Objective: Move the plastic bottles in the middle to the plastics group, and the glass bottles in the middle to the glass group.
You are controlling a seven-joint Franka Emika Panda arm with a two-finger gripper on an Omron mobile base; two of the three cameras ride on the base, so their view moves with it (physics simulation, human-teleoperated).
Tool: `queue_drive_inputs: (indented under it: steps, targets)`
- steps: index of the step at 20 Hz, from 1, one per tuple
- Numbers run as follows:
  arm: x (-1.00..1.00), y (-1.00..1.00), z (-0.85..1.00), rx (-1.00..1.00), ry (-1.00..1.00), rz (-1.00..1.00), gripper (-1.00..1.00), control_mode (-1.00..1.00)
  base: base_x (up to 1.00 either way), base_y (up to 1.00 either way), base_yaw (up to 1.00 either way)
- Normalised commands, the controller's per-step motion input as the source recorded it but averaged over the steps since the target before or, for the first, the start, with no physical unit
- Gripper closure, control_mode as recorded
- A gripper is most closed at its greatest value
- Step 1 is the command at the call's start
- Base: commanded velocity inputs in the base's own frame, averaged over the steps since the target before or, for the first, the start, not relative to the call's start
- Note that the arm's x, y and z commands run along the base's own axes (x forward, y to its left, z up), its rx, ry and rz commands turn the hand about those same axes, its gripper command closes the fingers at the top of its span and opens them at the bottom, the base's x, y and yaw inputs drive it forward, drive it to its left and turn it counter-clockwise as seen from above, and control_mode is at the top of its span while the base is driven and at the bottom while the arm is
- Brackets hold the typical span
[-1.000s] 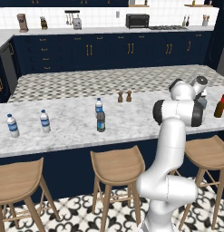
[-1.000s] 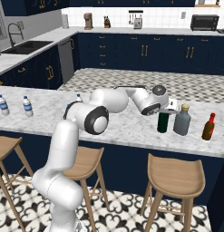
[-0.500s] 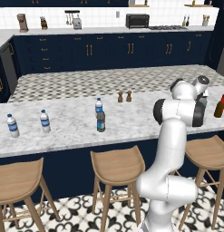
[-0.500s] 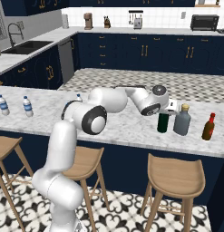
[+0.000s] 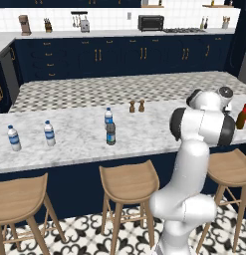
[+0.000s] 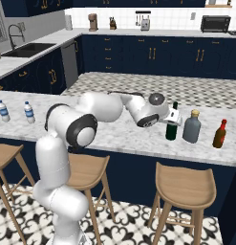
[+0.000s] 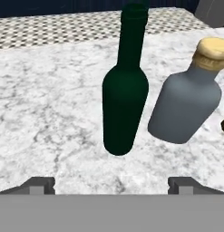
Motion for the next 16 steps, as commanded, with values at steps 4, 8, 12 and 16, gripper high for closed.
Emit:
queue_drive_inputs:
  steps: [4,8,12,16]
  targets:
    - [-0.08,0.88,0.4,0.0,-0.09,0.0,-1.0,-1.0,0.0,0.0,0.0]
    - [0.0,0.99,0.49,0.0,-0.04,0.0,-1.0,-1.0,0.0,0.0,0.0]
    - [0.0,1.0,0.33,0.0,0.06,0.07,-1.0,-1.0,0.0,0.0,0.0]
    - [0.0,1.0,0.06,0.0,0.12,0.12,-1.0,-1.0,0.0,0.0,0.0]
